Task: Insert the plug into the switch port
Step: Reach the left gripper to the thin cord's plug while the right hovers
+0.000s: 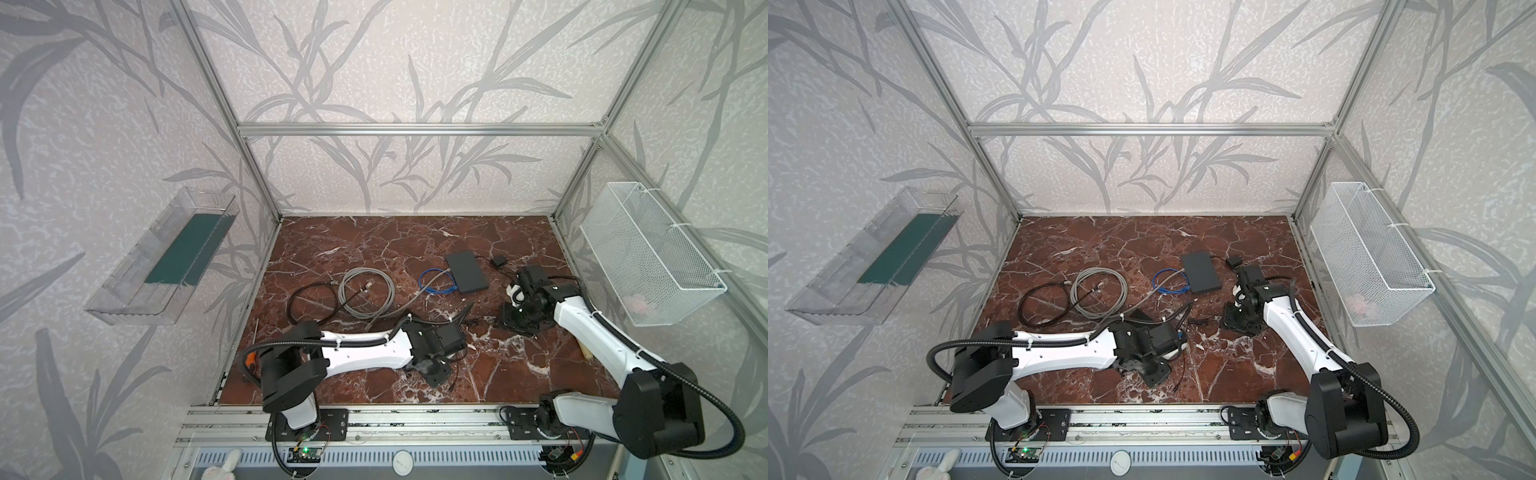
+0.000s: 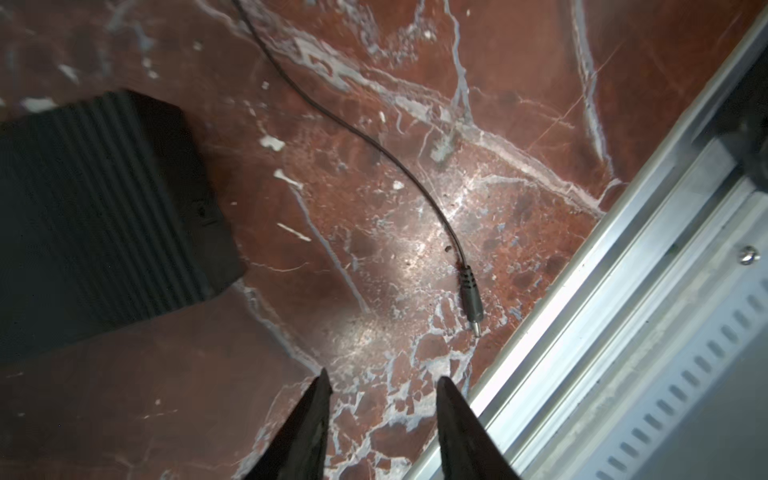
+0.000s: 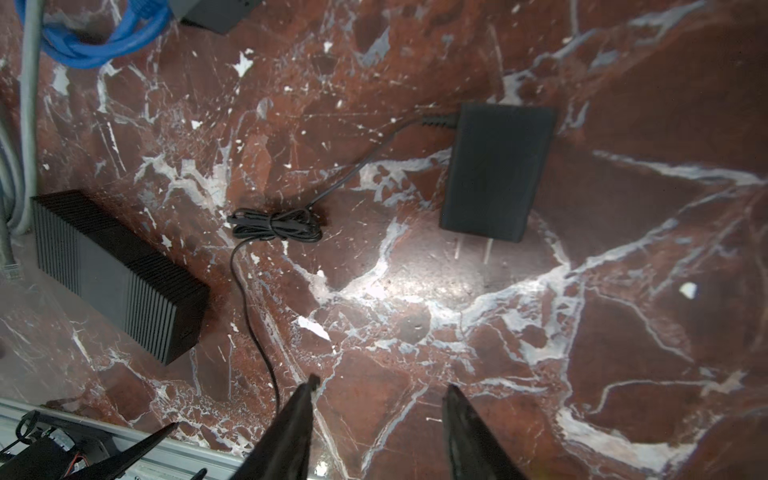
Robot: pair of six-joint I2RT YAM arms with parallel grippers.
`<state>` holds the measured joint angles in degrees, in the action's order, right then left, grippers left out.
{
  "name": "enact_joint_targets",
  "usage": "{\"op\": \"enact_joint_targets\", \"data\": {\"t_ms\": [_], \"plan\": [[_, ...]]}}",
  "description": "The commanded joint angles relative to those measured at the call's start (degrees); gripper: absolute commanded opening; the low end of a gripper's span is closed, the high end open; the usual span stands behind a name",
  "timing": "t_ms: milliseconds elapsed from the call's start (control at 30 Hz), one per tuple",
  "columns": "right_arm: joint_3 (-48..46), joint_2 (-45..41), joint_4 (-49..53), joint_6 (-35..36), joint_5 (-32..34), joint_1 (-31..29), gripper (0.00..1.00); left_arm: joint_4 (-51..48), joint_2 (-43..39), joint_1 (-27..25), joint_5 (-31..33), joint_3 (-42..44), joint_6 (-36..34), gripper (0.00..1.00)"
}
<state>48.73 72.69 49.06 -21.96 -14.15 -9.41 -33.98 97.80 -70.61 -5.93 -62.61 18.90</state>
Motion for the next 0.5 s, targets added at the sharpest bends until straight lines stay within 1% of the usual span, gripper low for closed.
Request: {"op": "enact_joint_targets", "data": {"t_ms": [0,100,167,300,467], "plan": [[0.1,0.0,1.9,3.4,-1.2,2.1,0.51,0.5,2.2,-2.0,2.8,-2.2,3.6,0.44],[-1.2,1.2,0.4,4.2,-2.4,5.0,0.5,1.0,4.5,-3.5,2.6,-2.7,4.7,0.44],[-1.5,1.7,-0.3,4.4,-2.8,5.8,0.5,1.5,5.6,-4.3,2.6,-3.0,5.5,0.44],[-1.9,2.1,-0.9,4.5,-2.9,5.9,0.5,2.7,7.1,-4.9,1.9,-3.7,7.1,0.44],[-2.6,1.7,-1.6,4.1,-3.0,5.9,0.5,2.1,7.9,-5.1,2.1,-5.1,6.9,0.44]]}}
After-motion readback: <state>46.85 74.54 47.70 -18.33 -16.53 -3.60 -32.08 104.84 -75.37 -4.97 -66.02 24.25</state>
